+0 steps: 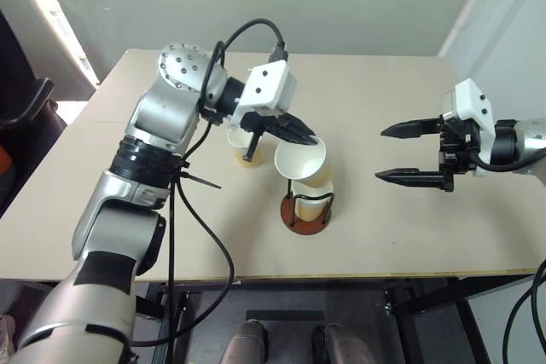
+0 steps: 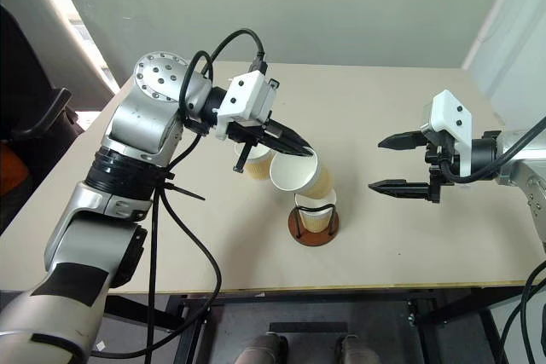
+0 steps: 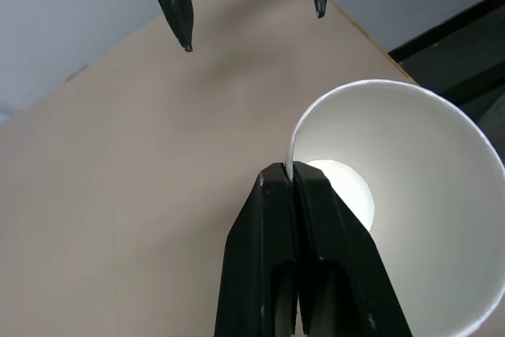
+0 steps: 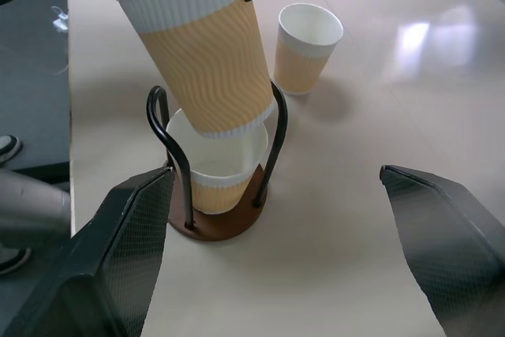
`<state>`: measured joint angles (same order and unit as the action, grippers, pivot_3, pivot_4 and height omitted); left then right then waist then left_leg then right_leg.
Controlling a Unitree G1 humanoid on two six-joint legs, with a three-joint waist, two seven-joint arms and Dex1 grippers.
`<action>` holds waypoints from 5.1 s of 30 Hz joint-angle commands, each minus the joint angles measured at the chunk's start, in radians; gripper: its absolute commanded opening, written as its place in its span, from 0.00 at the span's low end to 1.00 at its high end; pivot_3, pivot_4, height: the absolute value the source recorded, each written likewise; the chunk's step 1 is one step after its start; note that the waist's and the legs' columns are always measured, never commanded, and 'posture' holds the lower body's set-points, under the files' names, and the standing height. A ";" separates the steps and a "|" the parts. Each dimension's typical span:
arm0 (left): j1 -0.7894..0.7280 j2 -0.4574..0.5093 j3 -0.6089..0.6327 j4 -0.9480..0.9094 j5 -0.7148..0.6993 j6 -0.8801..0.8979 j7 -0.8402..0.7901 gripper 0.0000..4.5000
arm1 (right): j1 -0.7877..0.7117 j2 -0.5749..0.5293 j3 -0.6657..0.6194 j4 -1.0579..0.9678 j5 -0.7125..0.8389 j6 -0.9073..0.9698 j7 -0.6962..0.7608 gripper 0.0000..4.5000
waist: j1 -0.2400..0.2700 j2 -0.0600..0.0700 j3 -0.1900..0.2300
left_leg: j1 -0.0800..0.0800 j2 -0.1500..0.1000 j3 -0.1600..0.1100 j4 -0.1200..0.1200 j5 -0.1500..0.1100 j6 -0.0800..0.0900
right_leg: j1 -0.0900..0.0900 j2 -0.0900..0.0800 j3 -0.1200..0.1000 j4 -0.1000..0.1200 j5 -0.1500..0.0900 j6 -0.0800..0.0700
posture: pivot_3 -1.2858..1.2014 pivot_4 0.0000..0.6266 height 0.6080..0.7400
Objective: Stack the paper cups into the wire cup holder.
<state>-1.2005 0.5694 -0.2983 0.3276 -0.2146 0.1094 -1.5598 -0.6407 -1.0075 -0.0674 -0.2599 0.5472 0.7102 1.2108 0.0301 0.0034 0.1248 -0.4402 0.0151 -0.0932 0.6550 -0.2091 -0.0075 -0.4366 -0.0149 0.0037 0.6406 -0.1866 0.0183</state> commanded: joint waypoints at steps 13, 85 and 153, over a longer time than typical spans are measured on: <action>0.008 -0.027 -0.046 0.009 0.074 -0.044 -0.016 0.01 | 0.010 -0.024 -0.035 -0.050 0.019 0.002 -0.050 0.97 | 0.003 0.000 0.000 | -0.003 -0.001 0.000 0.010 -0.004 0.005 | 0.002 -0.001 0.001 -0.002 0.001 0.005 | 0.52 0.24 1.00; -0.097 -0.008 0.026 0.784 0.422 -0.417 0.152 0.00 | 0.025 0.021 0.006 -0.115 0.030 0.038 -0.108 0.97 | 0.016 0.005 0.000 | -0.013 -0.011 0.001 0.013 -0.004 0.011 | -0.005 -0.007 0.005 -0.011 0.008 0.013 | 0.52 0.24 1.00; 0.107 0.122 0.003 -0.072 -0.111 0.081 0.070 0.99 | 0.056 -0.048 -0.071 -0.030 0.157 -0.025 -0.028 0.97 | 0.001 0.011 -0.004 | -0.005 -0.013 0.016 0.016 -0.010 0.023 | 0.000 -0.007 0.025 -0.013 0.009 0.024 | 0.52 0.24 1.00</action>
<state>-1.1098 0.6605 -0.3539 0.2955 -0.3182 0.1583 -1.5021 -0.5638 -1.0583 -0.1318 -0.3040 0.7125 0.7104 1.1650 0.0314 0.0144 0.1212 -0.4447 0.0026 -0.0772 0.6702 -0.2194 0.0152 -0.4368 -0.0219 0.0286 0.6274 -0.1776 0.0427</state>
